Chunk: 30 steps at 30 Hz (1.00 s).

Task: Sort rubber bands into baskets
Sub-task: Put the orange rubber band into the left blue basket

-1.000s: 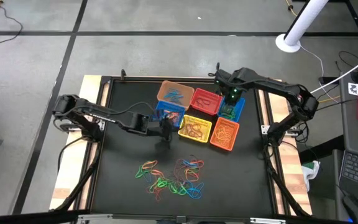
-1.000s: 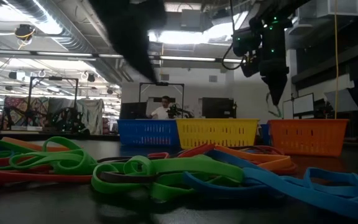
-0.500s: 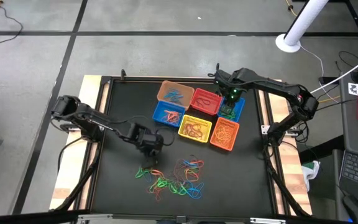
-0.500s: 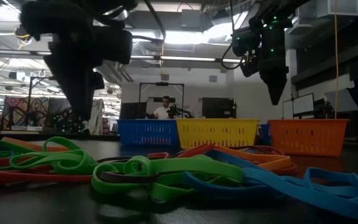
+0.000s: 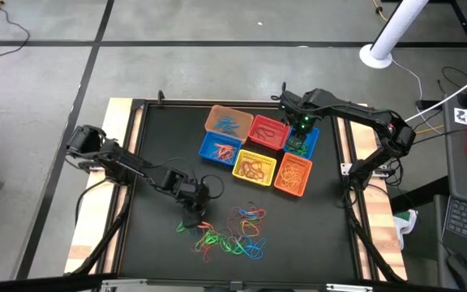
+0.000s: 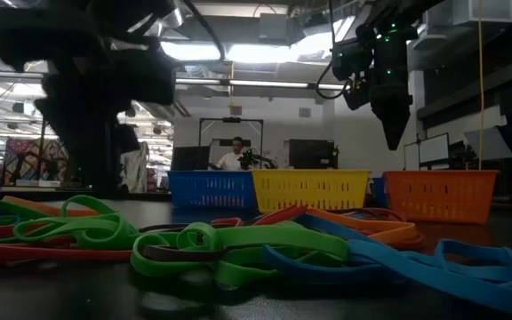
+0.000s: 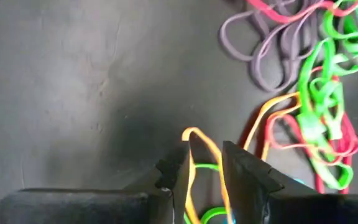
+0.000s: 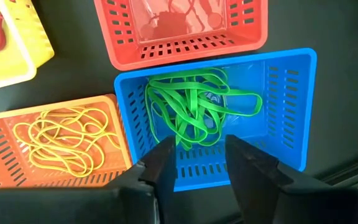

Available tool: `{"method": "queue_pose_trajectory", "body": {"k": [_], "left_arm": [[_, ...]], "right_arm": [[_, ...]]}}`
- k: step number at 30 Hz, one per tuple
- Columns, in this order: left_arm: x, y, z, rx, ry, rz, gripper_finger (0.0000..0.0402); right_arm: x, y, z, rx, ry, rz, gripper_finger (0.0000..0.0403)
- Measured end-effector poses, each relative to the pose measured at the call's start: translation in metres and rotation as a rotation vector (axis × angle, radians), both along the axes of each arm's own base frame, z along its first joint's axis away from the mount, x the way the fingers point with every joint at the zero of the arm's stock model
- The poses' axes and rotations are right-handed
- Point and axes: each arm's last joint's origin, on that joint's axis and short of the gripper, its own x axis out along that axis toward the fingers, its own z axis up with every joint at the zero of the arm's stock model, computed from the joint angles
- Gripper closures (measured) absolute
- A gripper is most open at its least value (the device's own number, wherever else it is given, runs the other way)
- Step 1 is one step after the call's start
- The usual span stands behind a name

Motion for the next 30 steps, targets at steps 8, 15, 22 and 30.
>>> {"method": "queue_pose_trajectory", "body": {"k": [8, 15, 22, 30], "left_arm": [[-0.009, 0.002, -0.016, 0.001, -0.011, 0.011, 0.0314], [-0.010, 0.000, -0.025, 0.016, 0.001, 0.008, 0.0314], [-0.006, -0.004, -0.029, 0.037, -0.024, -0.031, 0.0316], [-0.005, -0.003, -0.028, 0.040, -0.041, -0.019, 0.0395]], "right_arm": [[0.000, 0.000, 0.000, 0.000, 0.000, 0.000, 0.0265], [0.000, 0.000, 0.000, 0.001, 0.001, 0.000, 0.0265], [0.000, 0.000, 0.000, -0.002, -0.003, 0.000, 0.0265], [0.002, -0.002, 0.000, -0.014, -0.024, 0.000, 0.0265]]}}
